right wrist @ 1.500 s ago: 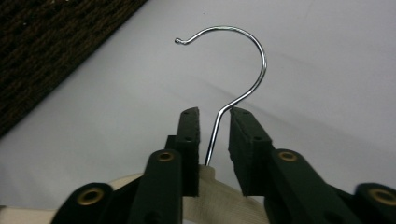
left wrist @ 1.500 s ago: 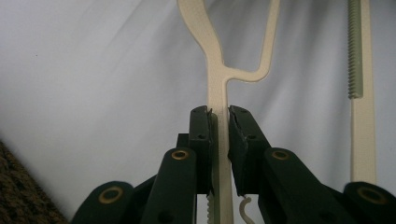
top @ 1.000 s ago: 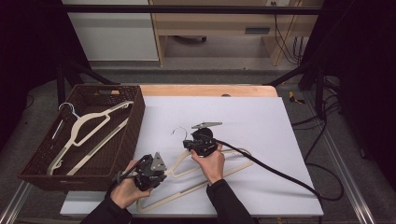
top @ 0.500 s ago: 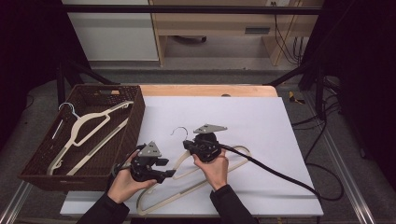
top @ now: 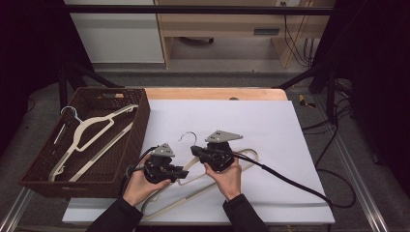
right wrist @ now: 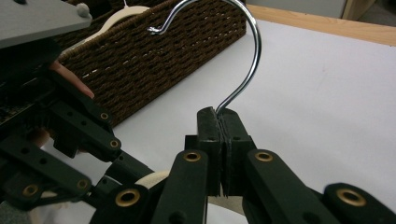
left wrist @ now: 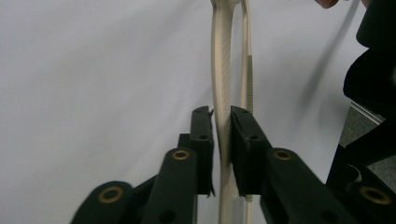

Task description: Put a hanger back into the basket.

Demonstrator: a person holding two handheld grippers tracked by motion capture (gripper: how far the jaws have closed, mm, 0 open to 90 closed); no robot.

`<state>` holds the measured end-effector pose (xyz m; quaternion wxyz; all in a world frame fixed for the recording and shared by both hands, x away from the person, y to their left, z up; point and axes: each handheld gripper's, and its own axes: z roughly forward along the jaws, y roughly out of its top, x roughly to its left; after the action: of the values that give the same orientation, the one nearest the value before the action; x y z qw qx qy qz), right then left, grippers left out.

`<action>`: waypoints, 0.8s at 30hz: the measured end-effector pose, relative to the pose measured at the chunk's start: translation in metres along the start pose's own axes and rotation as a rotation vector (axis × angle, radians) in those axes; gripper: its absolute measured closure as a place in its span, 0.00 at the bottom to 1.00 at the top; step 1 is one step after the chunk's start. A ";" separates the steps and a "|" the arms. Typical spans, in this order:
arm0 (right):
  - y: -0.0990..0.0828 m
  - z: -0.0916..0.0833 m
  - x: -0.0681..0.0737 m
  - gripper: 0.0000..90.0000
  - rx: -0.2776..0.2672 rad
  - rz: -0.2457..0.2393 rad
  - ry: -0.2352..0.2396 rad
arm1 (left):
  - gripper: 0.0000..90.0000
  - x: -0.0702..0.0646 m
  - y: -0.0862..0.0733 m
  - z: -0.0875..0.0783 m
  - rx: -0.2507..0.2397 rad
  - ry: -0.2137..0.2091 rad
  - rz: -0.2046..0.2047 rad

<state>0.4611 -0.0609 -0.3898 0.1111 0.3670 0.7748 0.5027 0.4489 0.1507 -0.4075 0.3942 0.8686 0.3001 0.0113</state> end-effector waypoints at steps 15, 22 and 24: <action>0.006 -0.040 0.007 0.79 -0.056 -0.090 0.010 | 0.96 -0.015 0.004 -0.018 -0.066 0.006 -0.012; -0.004 -0.081 -0.008 0.56 -0.114 -0.131 -0.021 | 0.96 -0.018 0.010 -0.037 -0.111 0.029 0.010; -0.010 -0.094 -0.016 0.48 -0.131 -0.129 -0.043 | 0.96 -0.019 0.013 -0.044 -0.118 0.040 0.022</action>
<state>0.4174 -0.1398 -0.3576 0.1839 0.3190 0.7597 0.5360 0.4290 0.1636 -0.3644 0.4385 0.8467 0.2972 0.0505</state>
